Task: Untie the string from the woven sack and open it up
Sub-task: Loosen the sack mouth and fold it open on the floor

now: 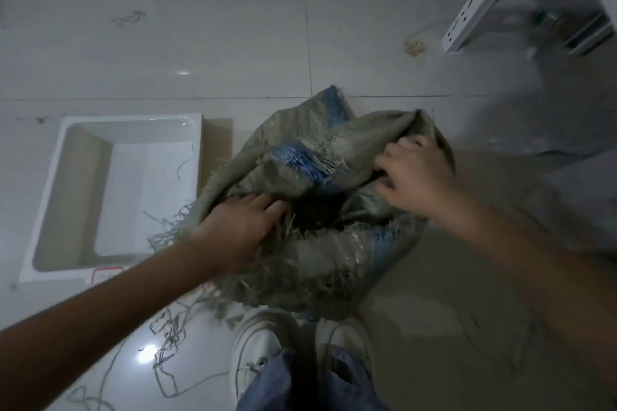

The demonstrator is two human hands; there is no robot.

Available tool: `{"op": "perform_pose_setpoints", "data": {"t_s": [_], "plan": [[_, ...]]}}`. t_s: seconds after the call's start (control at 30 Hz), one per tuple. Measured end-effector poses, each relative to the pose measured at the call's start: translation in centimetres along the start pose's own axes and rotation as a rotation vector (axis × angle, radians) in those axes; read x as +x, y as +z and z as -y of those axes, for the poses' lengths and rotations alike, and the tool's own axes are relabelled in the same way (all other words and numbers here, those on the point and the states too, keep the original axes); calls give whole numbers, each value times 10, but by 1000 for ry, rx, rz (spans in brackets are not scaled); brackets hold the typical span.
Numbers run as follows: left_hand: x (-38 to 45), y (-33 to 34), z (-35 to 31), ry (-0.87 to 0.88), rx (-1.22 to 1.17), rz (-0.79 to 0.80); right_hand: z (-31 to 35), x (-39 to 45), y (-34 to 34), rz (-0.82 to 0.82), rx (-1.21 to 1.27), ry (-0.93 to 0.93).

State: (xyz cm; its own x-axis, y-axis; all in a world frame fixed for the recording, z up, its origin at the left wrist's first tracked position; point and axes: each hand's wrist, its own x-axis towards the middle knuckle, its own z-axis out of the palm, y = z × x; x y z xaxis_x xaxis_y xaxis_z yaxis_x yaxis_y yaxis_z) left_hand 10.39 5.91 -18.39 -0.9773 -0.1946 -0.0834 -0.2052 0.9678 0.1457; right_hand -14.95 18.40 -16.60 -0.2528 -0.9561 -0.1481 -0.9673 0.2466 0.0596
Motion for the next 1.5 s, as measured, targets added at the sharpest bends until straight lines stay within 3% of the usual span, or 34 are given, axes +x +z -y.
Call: {"op": "perform_pose_setpoints", "data": {"t_s": [0.07,0.13,0.2,0.33,0.43,0.53,0.6,0.67,0.77,0.8,0.87,1.0,1.13,1.23,1.27,1.3,1.37,1.43,1.5], "plan": [[24,-15,-23,-162,-6,-104,19,-9,2,-267,214,382],[44,-12,-32,-350,-10,-85,24,-13,13,-194,309,696],[58,-6,-30,-483,46,66,11,-12,32,10,435,870],[61,36,-9,-472,300,440,-24,-6,67,154,593,948],[56,51,0,-440,406,401,-37,3,83,133,683,888],[52,52,9,-356,374,286,-46,19,84,-35,1050,1032],[48,45,15,-465,161,182,-47,27,79,-29,1232,1062],[46,39,28,-752,-163,4,-47,29,75,-10,1421,1065],[45,21,56,-1215,-1155,-191,-52,25,65,-3,1782,1051],[43,14,66,-1263,-1461,-121,-55,21,61,17,1852,1018],[38,-1,84,-1217,-1764,64,-63,16,55,92,1873,966],[30,-1,117,-933,-1995,69,-75,14,61,169,1866,1039],[28,38,132,-972,-2070,128,-61,9,73,200,2001,1103],[27,81,128,-633,-2311,221,-42,3,84,162,1835,1219],[29,83,115,-683,-2306,301,-39,2,89,167,1775,1248],[32,77,105,-869,-2200,360,-38,3,95,183,1704,1254],[34,53,84,-1124,-1799,341,-37,8,98,170,1601,1292],[38,37,80,-1230,-1354,117,-46,15,104,-1,1345,1304],[41,14,61,-1133,-733,-222,-49,19,91,-359,900,1176]]}}
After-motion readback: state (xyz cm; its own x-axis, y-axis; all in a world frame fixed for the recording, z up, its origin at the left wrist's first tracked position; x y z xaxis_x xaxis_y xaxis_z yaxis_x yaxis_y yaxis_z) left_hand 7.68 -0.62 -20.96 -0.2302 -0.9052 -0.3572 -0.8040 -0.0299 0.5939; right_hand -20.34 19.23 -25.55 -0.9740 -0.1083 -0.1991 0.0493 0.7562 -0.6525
